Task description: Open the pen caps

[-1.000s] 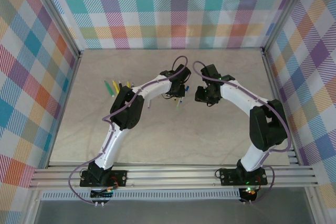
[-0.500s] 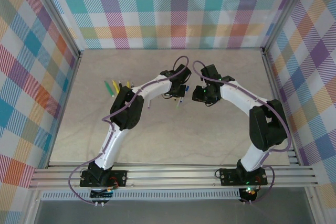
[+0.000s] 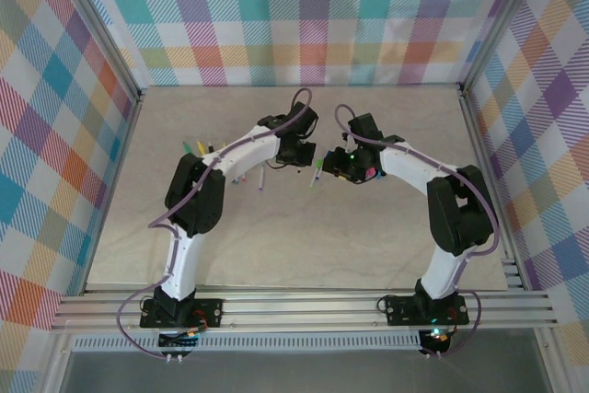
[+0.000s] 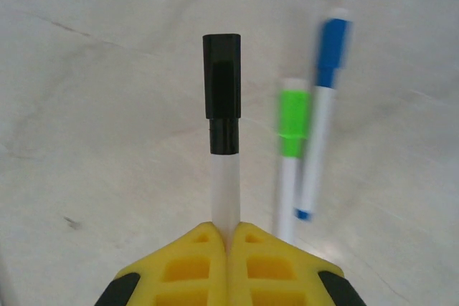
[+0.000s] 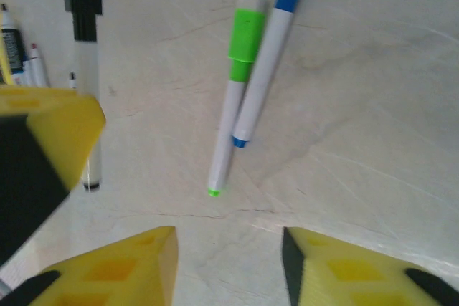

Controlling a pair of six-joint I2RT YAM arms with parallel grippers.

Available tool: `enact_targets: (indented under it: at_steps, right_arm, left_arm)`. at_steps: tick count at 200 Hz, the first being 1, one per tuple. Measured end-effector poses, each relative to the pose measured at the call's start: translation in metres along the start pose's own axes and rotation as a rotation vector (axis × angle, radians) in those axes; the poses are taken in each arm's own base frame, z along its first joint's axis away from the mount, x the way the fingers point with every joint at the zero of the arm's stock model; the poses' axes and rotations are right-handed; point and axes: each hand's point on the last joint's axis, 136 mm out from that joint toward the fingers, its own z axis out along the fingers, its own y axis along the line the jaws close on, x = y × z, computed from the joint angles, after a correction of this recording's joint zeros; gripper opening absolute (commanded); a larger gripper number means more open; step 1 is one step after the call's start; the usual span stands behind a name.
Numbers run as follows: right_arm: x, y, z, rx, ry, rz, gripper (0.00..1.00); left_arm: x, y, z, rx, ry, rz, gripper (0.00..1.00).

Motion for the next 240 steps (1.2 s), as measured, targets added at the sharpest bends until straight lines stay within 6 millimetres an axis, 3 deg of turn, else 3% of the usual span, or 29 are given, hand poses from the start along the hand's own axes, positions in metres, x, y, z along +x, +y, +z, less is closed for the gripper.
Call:
enact_targets:
  at_steps: [34,84,149,188,226,240]
  right_arm:
    - [-0.005,0.012,0.0,-0.08,-0.009,0.034,0.52]
    - [-0.011,0.024,-0.001,-0.155,-0.019,0.079,0.52]
    - [-0.017,0.038,-0.002,-0.218,-0.004,0.125,0.5]
    - [-0.024,0.043,0.0,-0.23,-0.004,0.143,0.45]
    - [-0.034,0.044,0.002,-0.233,-0.002,0.165,0.29]
    - [-0.037,0.043,0.004,-0.228,0.003,0.173,0.28]
  left_arm:
    - [0.012,-0.022,-0.016,0.146,0.022,0.019,0.0]
    - [0.036,-0.032,-0.012,0.235,0.087,0.019,0.0]
    - [0.036,-0.042,-0.029,0.297,0.058,0.031,0.0]
    - [0.037,-0.047,-0.036,0.315,0.05,0.04,0.0]
    - [0.036,-0.051,-0.037,0.323,0.041,0.046,0.0]
    - [0.034,-0.051,-0.037,0.322,0.034,0.047,0.0]
